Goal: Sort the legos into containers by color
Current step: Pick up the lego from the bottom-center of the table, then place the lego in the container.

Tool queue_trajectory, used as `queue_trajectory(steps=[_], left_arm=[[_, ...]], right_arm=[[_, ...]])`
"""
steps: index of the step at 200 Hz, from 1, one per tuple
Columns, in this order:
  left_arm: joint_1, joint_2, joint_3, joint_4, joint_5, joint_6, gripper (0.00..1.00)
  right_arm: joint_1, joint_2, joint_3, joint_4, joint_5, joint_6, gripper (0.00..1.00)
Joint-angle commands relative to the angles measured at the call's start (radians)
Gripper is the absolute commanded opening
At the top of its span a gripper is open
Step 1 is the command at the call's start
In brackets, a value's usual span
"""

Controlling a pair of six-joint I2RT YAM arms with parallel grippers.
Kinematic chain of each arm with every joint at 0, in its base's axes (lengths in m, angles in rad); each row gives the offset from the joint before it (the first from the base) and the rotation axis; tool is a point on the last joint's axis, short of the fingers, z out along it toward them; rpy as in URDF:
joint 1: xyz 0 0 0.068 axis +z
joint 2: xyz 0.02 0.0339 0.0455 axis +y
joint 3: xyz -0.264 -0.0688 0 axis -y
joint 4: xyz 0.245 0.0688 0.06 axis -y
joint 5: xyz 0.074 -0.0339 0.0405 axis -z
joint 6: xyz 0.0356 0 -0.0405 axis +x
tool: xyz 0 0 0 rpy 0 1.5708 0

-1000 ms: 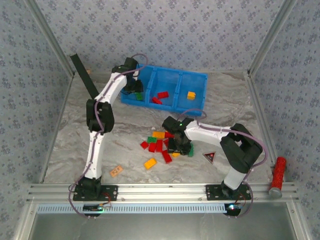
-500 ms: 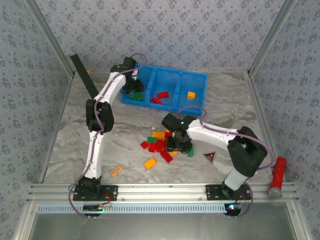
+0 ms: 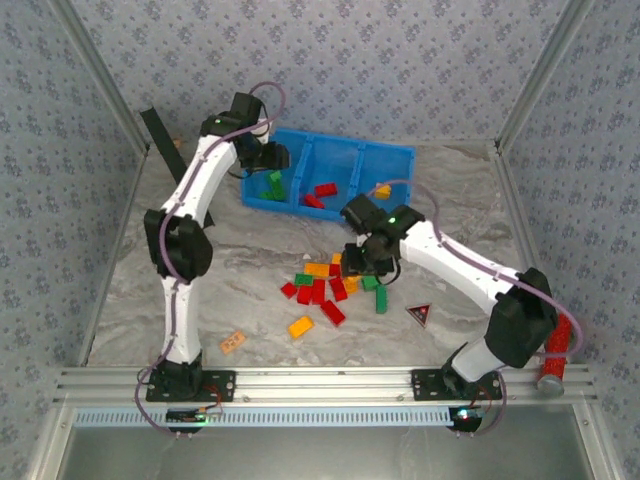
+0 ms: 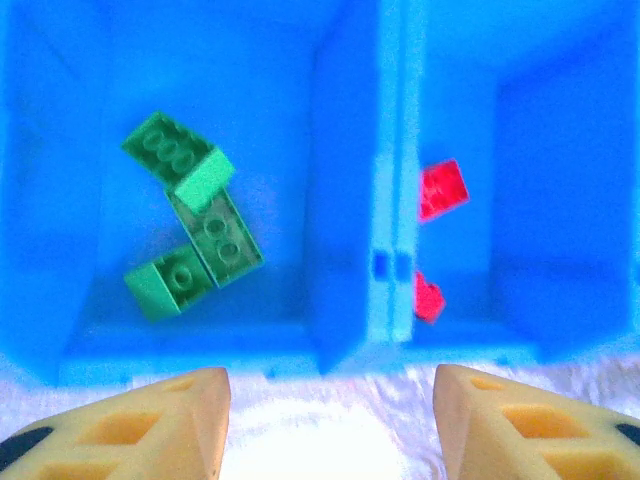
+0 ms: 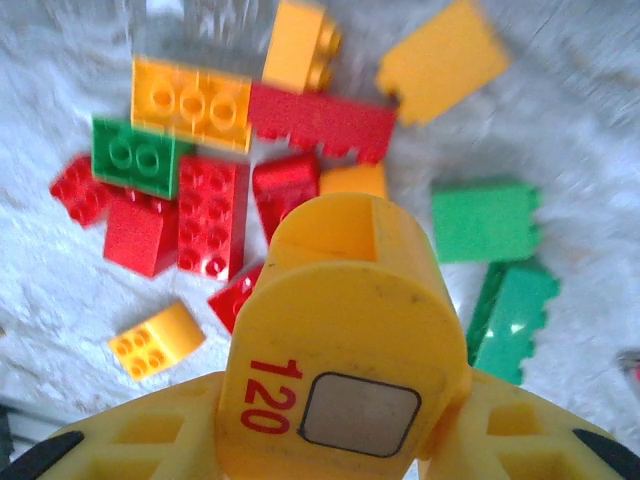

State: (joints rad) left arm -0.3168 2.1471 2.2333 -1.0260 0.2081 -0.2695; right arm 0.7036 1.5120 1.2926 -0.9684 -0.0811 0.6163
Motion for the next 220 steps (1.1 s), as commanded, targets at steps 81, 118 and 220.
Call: queue_trajectory(steps=[81,118,220], left_arm=[[-0.132,-0.467,-0.71,-0.016,-0.014,0.168,0.58],[-0.188,-0.526,-0.846,-0.009,0.002,0.138,0.59],[-0.321,-0.547,-1.098,0.173,0.014,-0.256,0.6]], right_arm=[[-0.261,0.173,0.34,0.012,0.244,-0.395,0.33],[-0.317,0.31,0.445,0.069,0.254,-0.445,0.32],[-0.346,0.636,0.66,0.116,0.269,-0.477,0.34]])
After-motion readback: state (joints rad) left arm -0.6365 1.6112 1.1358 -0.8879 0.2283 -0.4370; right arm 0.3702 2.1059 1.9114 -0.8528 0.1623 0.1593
